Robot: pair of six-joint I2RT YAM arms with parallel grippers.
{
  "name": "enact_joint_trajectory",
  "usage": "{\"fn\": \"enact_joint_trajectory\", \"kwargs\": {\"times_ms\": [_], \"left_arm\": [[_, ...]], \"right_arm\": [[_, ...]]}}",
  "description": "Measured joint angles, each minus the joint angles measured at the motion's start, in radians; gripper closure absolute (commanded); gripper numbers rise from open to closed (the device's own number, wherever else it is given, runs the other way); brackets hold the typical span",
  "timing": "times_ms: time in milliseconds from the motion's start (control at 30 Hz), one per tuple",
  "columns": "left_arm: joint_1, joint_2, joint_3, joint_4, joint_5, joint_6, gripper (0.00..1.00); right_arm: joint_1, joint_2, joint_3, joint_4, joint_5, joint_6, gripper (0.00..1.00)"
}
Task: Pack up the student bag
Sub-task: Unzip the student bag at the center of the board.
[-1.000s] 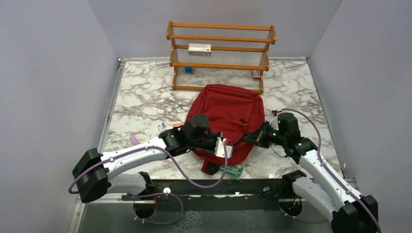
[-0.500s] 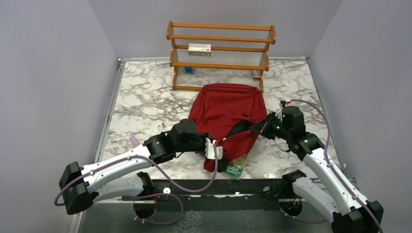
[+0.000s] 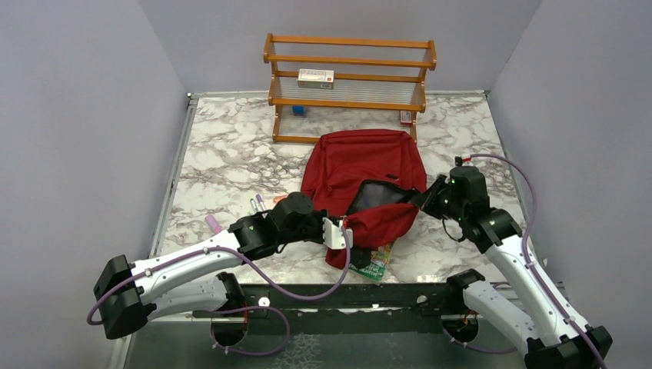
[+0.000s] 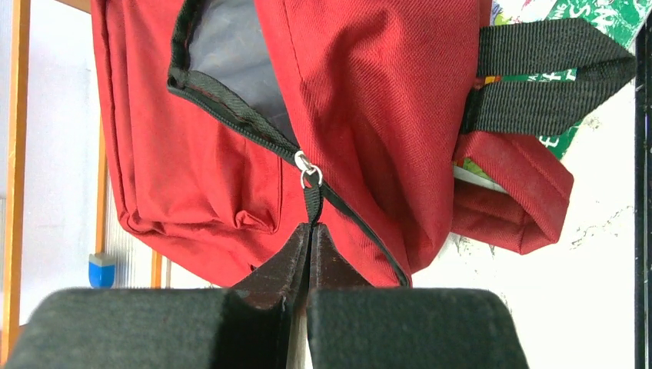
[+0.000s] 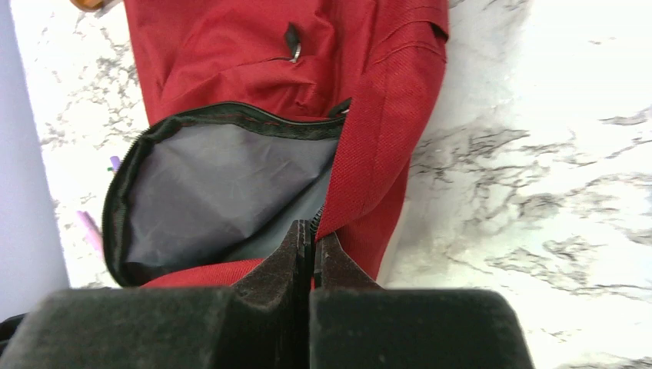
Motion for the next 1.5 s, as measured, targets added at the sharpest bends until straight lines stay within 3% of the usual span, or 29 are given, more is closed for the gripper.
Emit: {"fn": "enact_joint_trajectory", "kwargs": {"times_ms": [433,967,1067,1267,1500], "left_arm": [[0.002,-0.068,-0.054,0.010,-0.097,0.009,1.00],[0.092,-0.143,-0.182,0.218,-0.246,-0.016,1.00],[0.115,-0.141,-0.185,0.248,-0.241,-0.016,1.00],[0.130,-0.127,-0.185,0.333,-0.138,-0.013,1.00],[0.132,-0.098,-0.185,0.409,-0.034,-0.014,1.00]], "right_arm": [[0.000,0.026,0.052,-0.078,0.118,-0.080,1.00],[0.000,0.039,0.106,-0.145,0.192,-0.130,0.99],[0.000,0.034,0.108,-0.146,0.188,-0.147,0.89],[-0.001,-0.027,0.158,-0.125,0.092,-0.244,0.53],[-0.003,-0.038,0.253,-0.029,-0.172,-0.402,0.40]]}}
